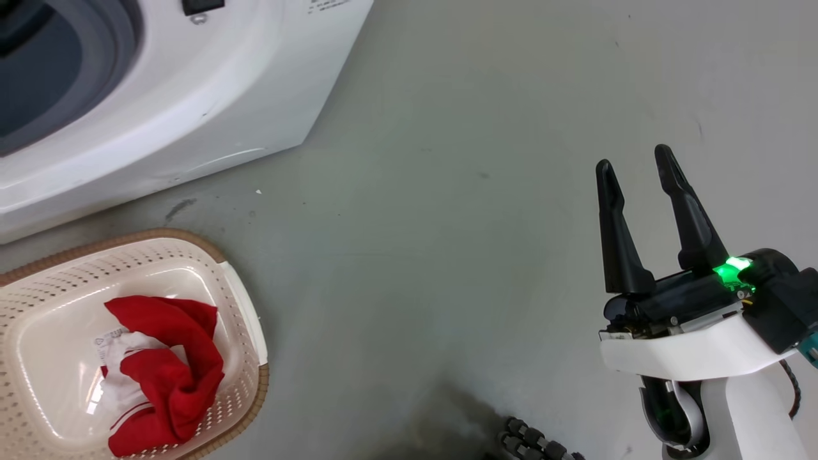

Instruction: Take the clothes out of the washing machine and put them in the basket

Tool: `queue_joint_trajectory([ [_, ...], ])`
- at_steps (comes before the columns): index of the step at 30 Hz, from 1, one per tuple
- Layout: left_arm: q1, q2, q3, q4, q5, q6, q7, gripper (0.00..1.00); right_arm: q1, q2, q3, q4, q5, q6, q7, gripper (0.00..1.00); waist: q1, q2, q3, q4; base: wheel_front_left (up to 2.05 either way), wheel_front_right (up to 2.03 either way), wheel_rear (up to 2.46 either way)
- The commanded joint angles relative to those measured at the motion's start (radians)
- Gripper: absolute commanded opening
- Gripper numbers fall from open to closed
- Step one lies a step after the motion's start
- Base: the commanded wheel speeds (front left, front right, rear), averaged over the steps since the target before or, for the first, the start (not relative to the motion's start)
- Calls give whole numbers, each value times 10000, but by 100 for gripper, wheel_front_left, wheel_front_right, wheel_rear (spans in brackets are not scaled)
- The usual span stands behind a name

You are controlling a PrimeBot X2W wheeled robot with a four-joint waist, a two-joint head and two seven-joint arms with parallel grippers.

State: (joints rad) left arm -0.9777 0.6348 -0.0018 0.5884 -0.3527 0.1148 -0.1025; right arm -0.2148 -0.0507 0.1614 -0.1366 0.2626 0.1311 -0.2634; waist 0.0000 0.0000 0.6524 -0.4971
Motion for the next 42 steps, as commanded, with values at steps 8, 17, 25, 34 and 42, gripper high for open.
queue_joint_trajectory([
  [8,1446,-591,135,-646,-461,98,-369,0,72,8,-206,80,-76,-7,-14,100,0,0,-573,334,0,0,0],
  [17,3196,-1384,-18,-1954,-669,428,-562,0,304,8,-400,63,-266,-7,-14,100,0,0,-1129,785,0,0,0],
  [25,3703,-1408,-294,-2764,-479,680,-230,100,351,8,-396,64,-338,-7,-14,100,0,0,-1401,932,0,0,0],
  [34,3277,-1100,-734,-2900,-345,473,587,100,623,9,-353,133,-361,-7,-7,100,0,0,-1818,892,0,0,0],
  [42,2320,-685,-1021,-2129,-468,74,1808,100,683,8,-184,123,-235,-7,13,100,0,0,-1644,481,0,0,0],
])
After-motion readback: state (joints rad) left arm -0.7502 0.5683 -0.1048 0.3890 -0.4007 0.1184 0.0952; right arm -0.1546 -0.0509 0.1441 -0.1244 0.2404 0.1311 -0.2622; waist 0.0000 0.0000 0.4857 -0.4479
